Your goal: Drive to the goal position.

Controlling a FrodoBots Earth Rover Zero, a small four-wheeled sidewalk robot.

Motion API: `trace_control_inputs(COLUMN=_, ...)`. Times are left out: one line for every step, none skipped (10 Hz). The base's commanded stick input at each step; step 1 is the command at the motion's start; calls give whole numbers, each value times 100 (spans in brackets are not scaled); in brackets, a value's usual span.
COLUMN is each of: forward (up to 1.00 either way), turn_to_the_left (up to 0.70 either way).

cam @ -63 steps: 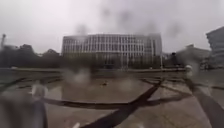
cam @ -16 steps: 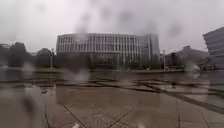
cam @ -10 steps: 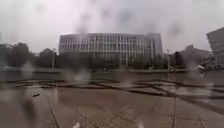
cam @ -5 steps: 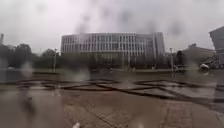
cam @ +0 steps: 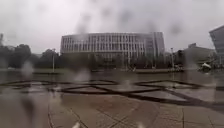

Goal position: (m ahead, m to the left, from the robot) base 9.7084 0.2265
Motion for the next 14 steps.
trace_control_inputs(forward=70, turn_to_the_left=1)
trace_control_inputs(forward=70, turn_to_the_left=1)
trace_control_inputs(forward=70, turn_to_the_left=1)
trace_control_inputs(forward=70, turn_to_the_left=1)
trace_control_inputs(forward=70, turn_to_the_left=1)
trace_control_inputs(forward=70, turn_to_the_left=1)
trace_control_inputs(forward=70, turn_to_the_left=1)
trace_control_inputs(forward=70, turn_to_the_left=1)
trace_control_inputs(forward=70, turn_to_the_left=1)
trace_control_inputs(forward=70, turn_to_the_left=1)
trace_control_inputs(forward=70, turn_to_the_left=1)
trace_control_inputs(forward=70, turn_to_the_left=1)
trace_control_inputs(forward=70, turn_to_the_left=1)
trace_control_inputs(forward=70, turn_to_the_left=1)
